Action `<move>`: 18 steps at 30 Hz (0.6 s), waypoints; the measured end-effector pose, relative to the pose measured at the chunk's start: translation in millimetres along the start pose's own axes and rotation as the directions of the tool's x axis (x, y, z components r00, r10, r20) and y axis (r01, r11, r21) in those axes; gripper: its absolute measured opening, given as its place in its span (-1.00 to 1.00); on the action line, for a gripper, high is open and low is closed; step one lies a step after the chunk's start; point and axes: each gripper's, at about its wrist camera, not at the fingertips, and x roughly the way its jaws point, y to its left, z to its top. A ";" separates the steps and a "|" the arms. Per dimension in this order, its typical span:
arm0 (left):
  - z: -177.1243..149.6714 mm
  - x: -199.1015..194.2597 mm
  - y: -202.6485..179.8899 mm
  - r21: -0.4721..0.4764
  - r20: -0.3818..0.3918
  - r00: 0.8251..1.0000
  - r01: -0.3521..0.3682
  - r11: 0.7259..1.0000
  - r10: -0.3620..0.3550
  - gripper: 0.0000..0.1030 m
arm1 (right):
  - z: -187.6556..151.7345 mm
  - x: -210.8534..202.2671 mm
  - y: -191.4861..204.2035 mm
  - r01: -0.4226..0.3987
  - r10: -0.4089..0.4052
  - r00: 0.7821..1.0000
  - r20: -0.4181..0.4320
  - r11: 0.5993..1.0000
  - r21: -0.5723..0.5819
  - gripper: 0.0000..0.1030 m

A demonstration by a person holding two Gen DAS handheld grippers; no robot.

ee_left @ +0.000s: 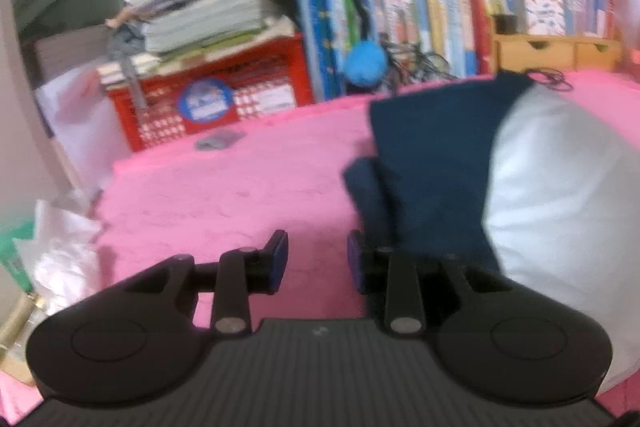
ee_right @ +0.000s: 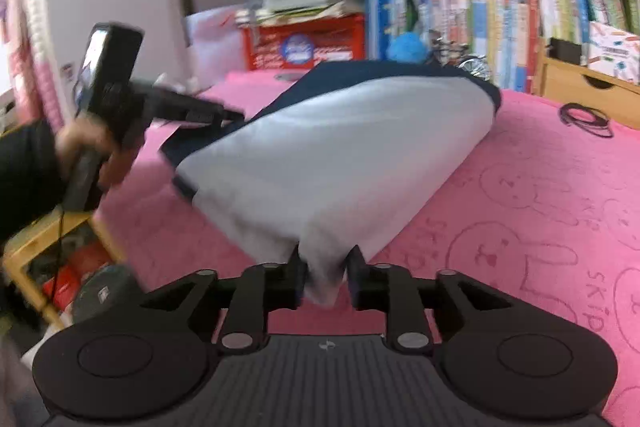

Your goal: Fold clothes

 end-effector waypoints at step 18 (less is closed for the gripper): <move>142.3 109.0 -100.1 -0.248 -0.142 0.820 0.513 0.822 -0.555 -0.16 | 101.2 96.8 -191.0 -0.112 0.044 0.991 0.130 0.805 0.582 0.03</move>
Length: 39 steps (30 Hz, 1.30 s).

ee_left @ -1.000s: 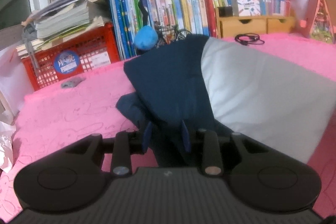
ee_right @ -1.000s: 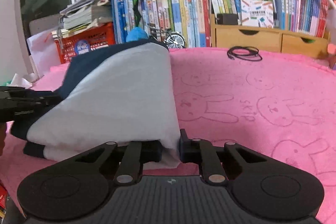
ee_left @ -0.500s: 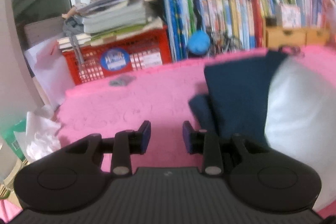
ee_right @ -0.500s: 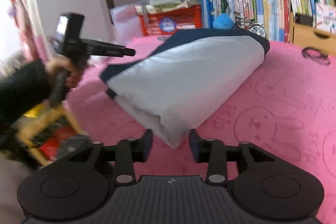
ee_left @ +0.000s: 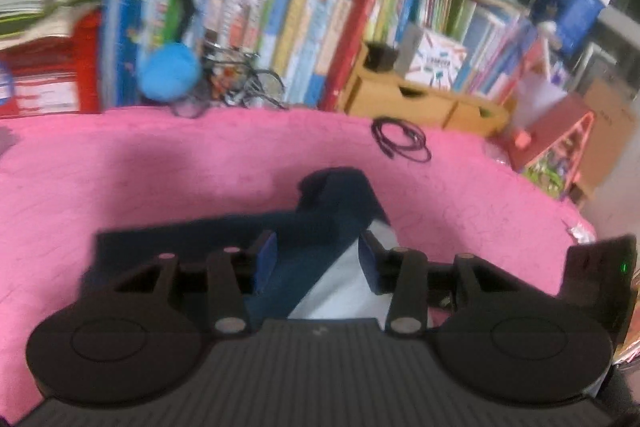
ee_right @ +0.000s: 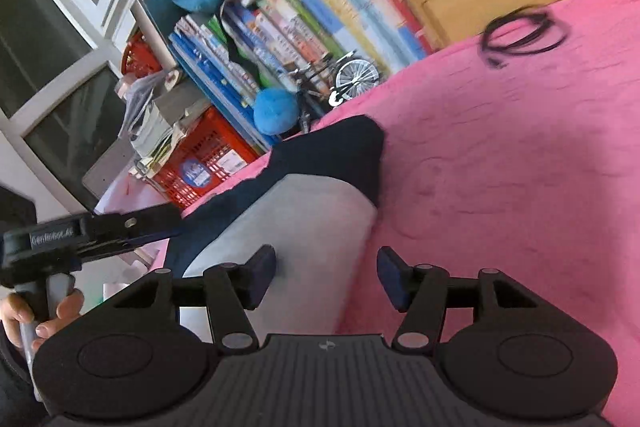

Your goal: Fold clothes

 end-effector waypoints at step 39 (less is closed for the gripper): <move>57.3 47.4 13.7 -0.012 0.071 0.995 -0.074 0.997 0.074 -0.79 | -17.3 16.1 6.1 -0.031 0.033 0.999 0.010 0.993 -0.111 0.19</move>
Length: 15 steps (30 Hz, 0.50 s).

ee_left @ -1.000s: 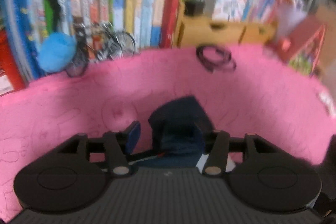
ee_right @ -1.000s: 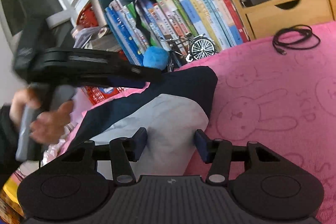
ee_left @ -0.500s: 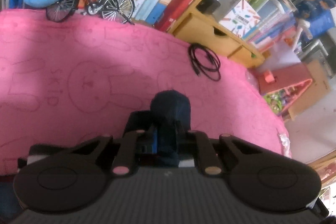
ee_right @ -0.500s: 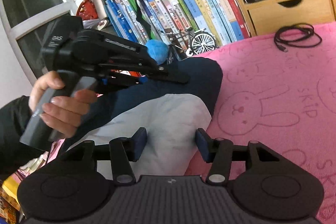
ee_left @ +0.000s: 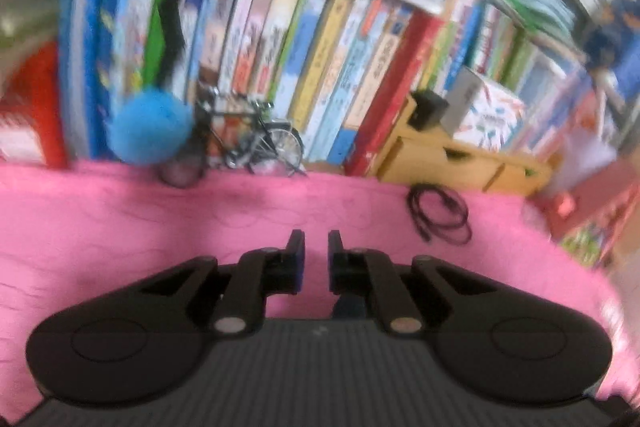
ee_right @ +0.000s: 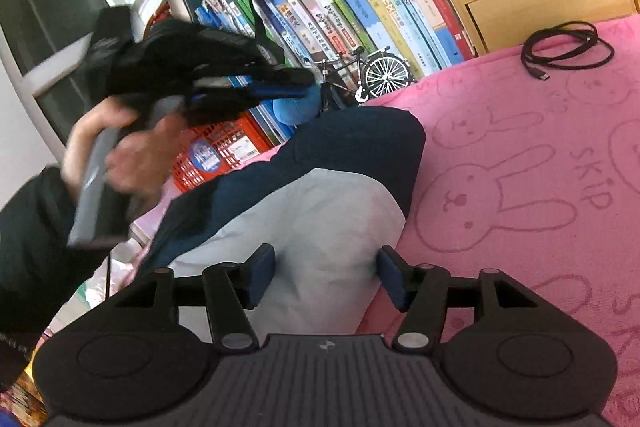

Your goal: Fold clothes

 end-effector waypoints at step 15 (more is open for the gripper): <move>-124.2 -134.0 112.7 -0.204 -0.010 0.999 -0.034 0.978 0.032 0.20 | -3.8 3.8 0.0 -0.072 0.072 0.997 -0.017 0.997 0.004 0.82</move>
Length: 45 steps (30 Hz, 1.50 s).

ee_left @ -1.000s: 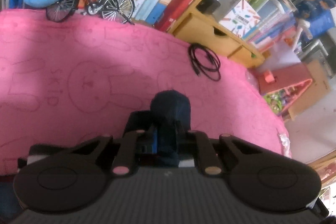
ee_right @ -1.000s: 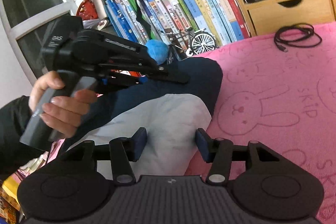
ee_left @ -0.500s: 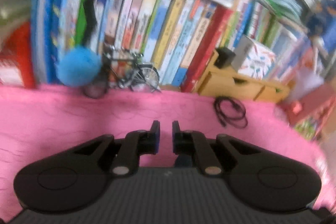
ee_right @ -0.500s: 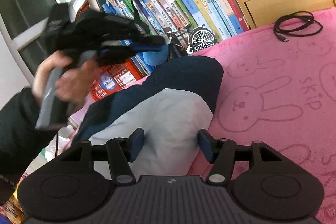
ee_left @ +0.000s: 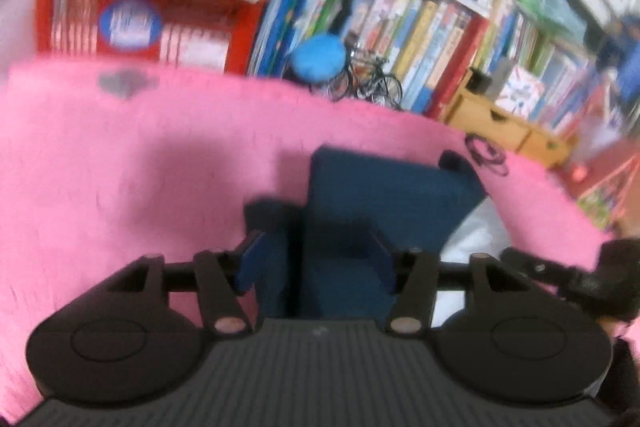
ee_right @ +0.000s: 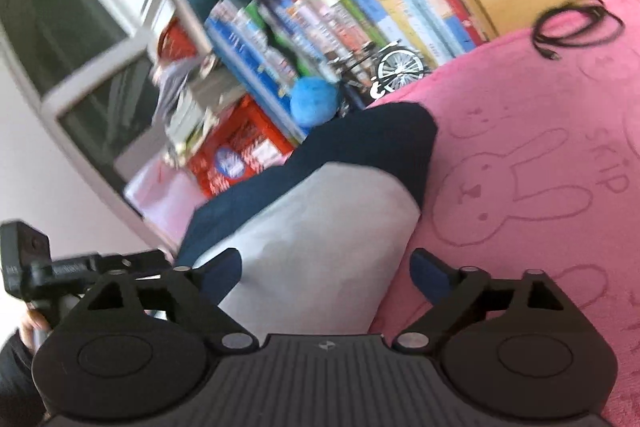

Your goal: Fold clothes

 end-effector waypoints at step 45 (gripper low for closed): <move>-114.8 -55.9 -111.1 0.331 0.281 0.959 -0.141 0.933 0.046 -0.39 | -87.1 -103.4 54.1 0.435 -0.435 0.898 0.072 0.846 -0.310 0.46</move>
